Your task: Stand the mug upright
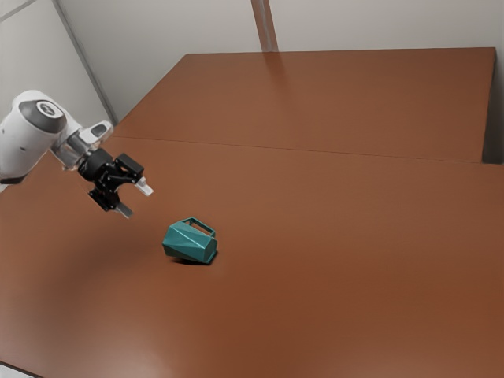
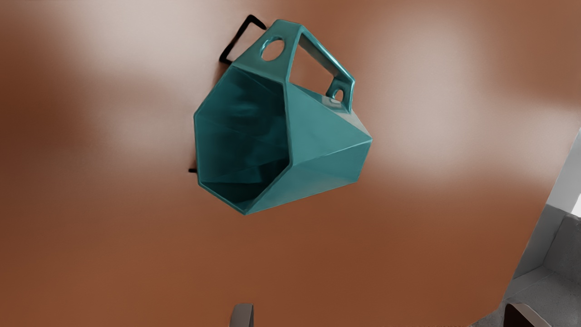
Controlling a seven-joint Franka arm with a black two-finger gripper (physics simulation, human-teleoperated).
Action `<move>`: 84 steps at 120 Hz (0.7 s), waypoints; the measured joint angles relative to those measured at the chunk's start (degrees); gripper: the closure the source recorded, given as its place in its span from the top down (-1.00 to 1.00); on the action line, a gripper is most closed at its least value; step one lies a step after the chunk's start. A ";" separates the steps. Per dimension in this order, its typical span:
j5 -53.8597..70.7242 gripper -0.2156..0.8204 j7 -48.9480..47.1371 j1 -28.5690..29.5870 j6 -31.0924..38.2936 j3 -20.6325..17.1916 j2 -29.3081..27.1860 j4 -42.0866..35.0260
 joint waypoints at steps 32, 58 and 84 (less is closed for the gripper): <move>-7.74 0.58 11.43 0.14 1.84 -0.18 6.41 -1.68; -12.45 0.58 17.70 -0.47 3.32 -1.05 7.40 -4.72; -15.32 0.27 22.00 -0.57 4.20 -2.30 7.53 -5.14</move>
